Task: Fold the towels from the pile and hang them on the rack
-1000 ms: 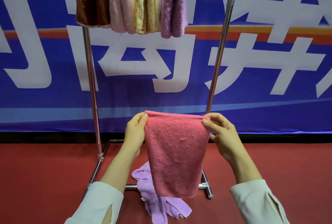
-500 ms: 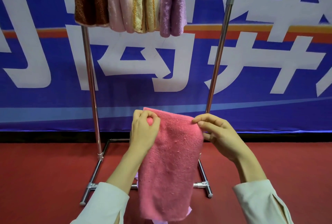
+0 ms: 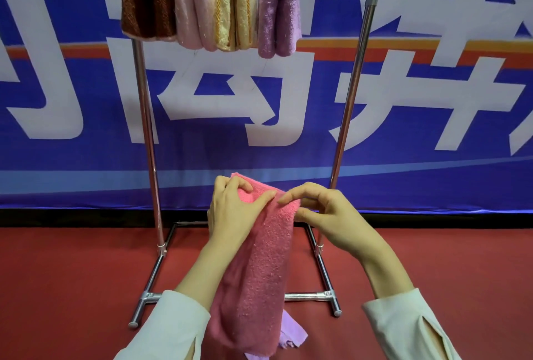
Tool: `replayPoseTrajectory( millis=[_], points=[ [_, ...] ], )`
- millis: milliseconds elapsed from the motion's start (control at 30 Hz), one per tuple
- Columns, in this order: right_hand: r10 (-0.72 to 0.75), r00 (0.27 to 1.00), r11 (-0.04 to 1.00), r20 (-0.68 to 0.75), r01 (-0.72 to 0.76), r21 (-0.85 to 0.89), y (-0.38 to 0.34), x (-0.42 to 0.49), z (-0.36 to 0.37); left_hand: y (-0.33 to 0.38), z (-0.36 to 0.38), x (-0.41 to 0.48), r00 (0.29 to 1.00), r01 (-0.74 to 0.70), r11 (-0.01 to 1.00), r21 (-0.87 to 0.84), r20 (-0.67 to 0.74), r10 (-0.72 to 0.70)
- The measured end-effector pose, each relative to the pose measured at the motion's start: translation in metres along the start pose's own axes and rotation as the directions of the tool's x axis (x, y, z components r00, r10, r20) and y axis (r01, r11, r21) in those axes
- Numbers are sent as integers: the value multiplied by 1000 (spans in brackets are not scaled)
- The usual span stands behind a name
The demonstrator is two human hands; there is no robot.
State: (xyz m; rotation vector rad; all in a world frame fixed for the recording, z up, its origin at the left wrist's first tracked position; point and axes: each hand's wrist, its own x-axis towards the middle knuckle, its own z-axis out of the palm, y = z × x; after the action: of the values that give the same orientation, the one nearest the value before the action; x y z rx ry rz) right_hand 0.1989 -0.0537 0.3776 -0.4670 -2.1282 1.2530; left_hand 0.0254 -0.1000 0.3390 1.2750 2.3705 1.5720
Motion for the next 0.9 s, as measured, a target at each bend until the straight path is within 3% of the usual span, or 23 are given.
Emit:
replayPoseTrajectory(
  millis=[167,233,333,567,667,900],
  points=[
    [-148,988,938,-41,127,-322,5,5,3,-4,0,2,967,-177,970,-167,155,203],
    [-163,986,932,-17,149,-330,7,5,3,-3,-2,1,934,-223,947,-230,228,275],
    [-144,990,941,4,138,-310,10,4,5,-2,-6,1,906,-166,937,-307,326,268],
    [-137,983,809,-126,38,-587,23,8,-1,5,0,-6,865,105,848,-519,469,180],
    [-96,978,819,-185,-28,-574,21,7,-4,8,5,-8,851,192,796,-573,501,155],
    [-11,961,839,-277,-142,-525,20,6,-7,9,9,-13,832,234,749,-620,526,175]
  ],
)
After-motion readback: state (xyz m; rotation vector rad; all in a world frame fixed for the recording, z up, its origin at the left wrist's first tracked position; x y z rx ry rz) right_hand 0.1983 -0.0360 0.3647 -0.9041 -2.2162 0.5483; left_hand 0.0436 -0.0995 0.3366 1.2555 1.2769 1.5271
